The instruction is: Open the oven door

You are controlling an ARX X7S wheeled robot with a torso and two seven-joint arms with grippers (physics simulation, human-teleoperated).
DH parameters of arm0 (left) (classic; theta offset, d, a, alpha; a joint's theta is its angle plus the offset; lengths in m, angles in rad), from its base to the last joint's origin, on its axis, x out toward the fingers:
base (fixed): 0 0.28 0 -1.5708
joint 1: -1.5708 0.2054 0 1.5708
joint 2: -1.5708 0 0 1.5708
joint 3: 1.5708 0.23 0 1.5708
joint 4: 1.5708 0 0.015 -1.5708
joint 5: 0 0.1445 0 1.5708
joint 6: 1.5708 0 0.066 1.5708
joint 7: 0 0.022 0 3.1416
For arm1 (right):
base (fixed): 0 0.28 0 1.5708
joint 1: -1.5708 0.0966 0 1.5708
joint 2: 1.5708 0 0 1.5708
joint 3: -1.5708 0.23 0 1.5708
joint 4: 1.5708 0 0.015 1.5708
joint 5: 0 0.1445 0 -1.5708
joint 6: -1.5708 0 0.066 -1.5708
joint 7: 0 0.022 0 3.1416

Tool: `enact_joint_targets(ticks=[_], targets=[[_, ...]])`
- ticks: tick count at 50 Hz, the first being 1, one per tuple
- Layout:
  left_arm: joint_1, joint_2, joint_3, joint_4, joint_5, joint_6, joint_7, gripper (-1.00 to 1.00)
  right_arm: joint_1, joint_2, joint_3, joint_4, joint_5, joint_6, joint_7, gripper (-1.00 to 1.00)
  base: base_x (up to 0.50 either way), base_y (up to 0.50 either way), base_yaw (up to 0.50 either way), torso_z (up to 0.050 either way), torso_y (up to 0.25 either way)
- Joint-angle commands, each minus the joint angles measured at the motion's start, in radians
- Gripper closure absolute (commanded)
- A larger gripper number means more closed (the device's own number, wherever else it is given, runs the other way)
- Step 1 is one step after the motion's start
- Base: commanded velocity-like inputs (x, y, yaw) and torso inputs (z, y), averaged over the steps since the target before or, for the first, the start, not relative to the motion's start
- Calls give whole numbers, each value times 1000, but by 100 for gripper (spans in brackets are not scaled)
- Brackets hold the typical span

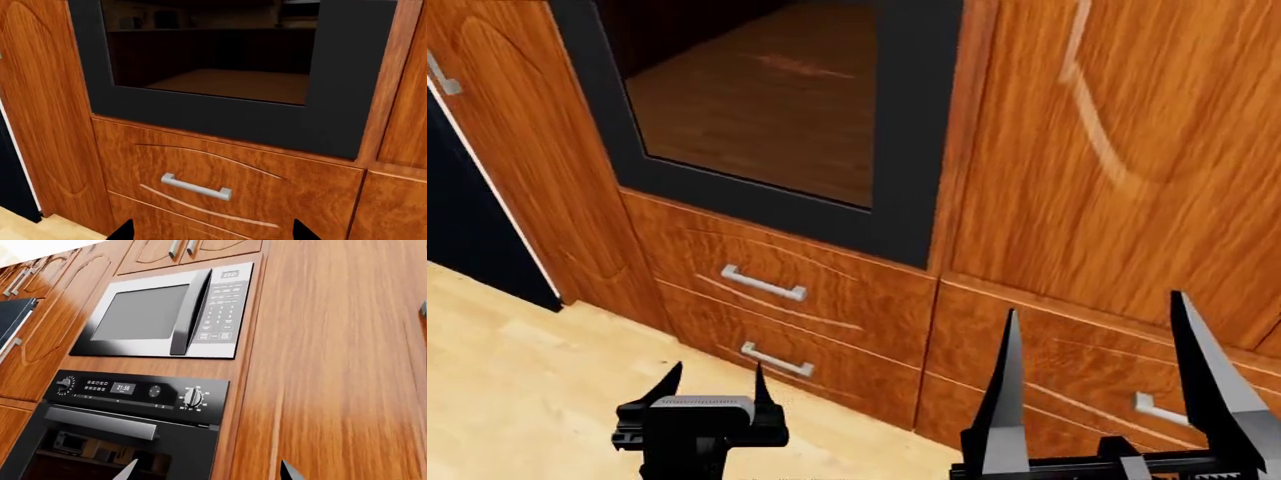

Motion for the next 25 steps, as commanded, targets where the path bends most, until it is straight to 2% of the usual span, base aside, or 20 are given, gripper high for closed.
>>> enact_joint_targets(ticks=[1, 25], targets=[[-2, -5, 6, -2, -5, 0, -5, -100, 0, 5, -4, 0, 0, 0, 4, -100, 0, 0, 500, 0, 0], [0, -14, 19, 1, -14, 1, -16, -100, 5, 15, -10, 0, 6, 1, 12, -100, 0, 0, 500, 0, 0]])
